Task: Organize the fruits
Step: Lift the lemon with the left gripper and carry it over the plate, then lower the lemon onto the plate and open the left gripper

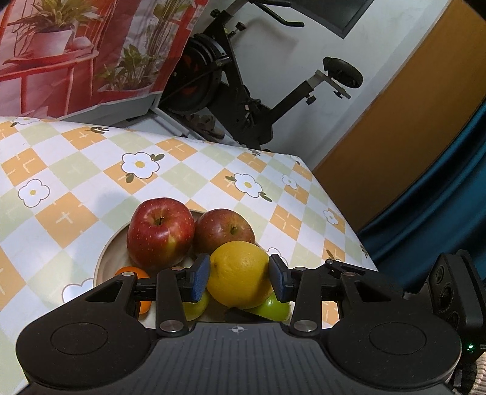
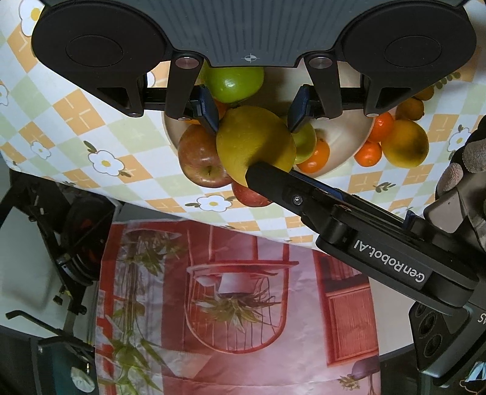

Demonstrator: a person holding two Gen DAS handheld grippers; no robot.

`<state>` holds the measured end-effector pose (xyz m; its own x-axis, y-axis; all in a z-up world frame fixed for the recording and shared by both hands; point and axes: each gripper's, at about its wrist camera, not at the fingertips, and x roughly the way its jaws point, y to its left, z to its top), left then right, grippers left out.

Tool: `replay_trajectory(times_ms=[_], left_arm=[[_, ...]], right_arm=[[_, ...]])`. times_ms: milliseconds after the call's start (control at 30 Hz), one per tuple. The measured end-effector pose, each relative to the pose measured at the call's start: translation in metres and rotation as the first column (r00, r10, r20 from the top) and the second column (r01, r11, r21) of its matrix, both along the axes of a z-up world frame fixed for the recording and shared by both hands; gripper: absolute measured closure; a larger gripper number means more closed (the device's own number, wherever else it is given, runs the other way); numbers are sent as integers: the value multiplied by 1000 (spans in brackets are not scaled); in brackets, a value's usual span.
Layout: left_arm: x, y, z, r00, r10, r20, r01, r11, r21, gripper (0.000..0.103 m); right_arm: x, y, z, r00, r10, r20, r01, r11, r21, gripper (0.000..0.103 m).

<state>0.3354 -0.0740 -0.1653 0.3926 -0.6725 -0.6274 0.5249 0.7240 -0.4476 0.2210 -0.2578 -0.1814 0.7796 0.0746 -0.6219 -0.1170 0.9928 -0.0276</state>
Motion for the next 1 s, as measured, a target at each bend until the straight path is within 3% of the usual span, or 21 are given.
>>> replay_trajectory(times_ms=[600,800,1000], left_arm=[[0,-3,4,1000,-2,16,2,1000,29,61],[2,3,6,1000,23,21,-24,1000,17,67],[0,-3,6,1000,-10,29,9,999,35,73]], right_arm=[[-5,-2,9,1000,10,12,-10,1000,-30,57],[-3,-2,11,1000,14,6,-14,1000,-4,61],[-4,2,3,1000,9,-14,-9,1000,-2,63]])
